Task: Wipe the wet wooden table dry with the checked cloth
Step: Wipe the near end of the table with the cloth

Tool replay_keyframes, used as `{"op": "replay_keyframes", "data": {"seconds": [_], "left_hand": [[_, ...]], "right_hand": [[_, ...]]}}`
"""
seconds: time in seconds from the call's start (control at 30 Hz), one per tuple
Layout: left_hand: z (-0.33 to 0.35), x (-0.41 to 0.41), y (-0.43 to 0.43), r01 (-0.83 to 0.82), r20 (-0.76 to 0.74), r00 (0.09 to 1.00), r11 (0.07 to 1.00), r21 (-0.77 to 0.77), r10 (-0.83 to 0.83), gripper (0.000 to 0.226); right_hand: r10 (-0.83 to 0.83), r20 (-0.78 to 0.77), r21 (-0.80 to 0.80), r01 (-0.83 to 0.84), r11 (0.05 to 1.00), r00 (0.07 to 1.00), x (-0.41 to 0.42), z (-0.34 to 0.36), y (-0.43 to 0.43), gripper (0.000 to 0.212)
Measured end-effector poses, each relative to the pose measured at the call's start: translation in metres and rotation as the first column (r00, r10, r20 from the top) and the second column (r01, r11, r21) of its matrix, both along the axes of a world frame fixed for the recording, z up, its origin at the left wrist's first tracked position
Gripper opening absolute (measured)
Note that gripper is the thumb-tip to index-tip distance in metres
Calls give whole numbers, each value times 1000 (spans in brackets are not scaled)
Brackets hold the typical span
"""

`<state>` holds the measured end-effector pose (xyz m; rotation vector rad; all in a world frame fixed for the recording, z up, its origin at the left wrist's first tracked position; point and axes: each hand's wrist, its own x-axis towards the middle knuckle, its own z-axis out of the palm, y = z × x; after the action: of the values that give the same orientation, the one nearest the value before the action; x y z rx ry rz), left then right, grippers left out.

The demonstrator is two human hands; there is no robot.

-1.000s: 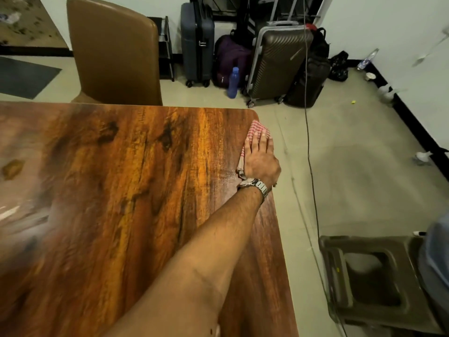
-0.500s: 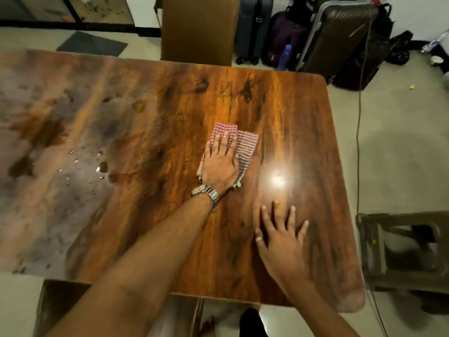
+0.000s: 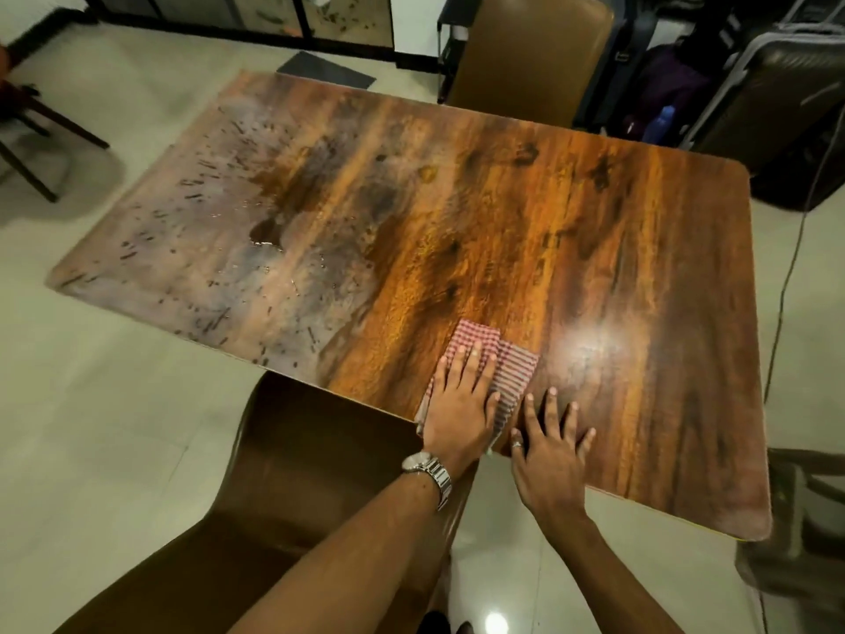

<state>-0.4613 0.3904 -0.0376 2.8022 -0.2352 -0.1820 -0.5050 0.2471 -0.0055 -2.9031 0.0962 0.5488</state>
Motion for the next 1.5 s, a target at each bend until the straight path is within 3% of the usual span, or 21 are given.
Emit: {"op": "replay_keyframes", "data": {"seconds": [0.17, 0.33, 0.4, 0.5, 0.6, 0.77, 0.9, 1.07, 1.3, 1.5], "left_hand": [[9, -14, 21, 81, -30, 996, 996, 22, -81, 61], [34, -9, 53, 135, -56, 989, 991, 12, -134, 80], [50, -8, 68, 25, -63, 997, 994, -103, -32, 69], [80, -14, 96, -260, -109, 965, 922, -286, 238, 55], [107, -37, 137, -251, -66, 968, 904, -346, 243, 59], [146, -87, 247, -187, 36, 977, 931, -314, 209, 70], [181, -119, 357, -143, 65, 984, 952, -269, 166, 78], [217, -144, 475, -114, 112, 983, 966, -232, 143, 81], [220, -128, 565, -222, 99, 963, 943, -247, 252, 79], [201, -83, 608, -215, 62, 971, 957, -197, 231, 81]], "right_hand": [[20, -8, -6, -20, 1000, 1000, -10, -3, 8, 60], [-3, -4, 84, 3, 996, 1000, -24, 17, 19, 58], [-23, 5, 119, 22, 993, 1000, -32, 30, 25, 58], [-61, 28, 165, 56, 985, 998, -45, 52, 41, 58], [-27, 80, 141, 15, 990, 996, -60, 74, 79, 59], [11, 170, 74, -24, 997, 985, -79, 112, 187, 60], [-50, 237, 68, 35, 997, 970, -99, 138, 289, 61], [-46, 226, 67, 31, 997, 973, -110, 153, 388, 62], [-4, 205, 62, -9, 998, 979, -83, 149, 453, 61], [-77, 165, 106, 60, 993, 983, -52, 126, 480, 62]]}}
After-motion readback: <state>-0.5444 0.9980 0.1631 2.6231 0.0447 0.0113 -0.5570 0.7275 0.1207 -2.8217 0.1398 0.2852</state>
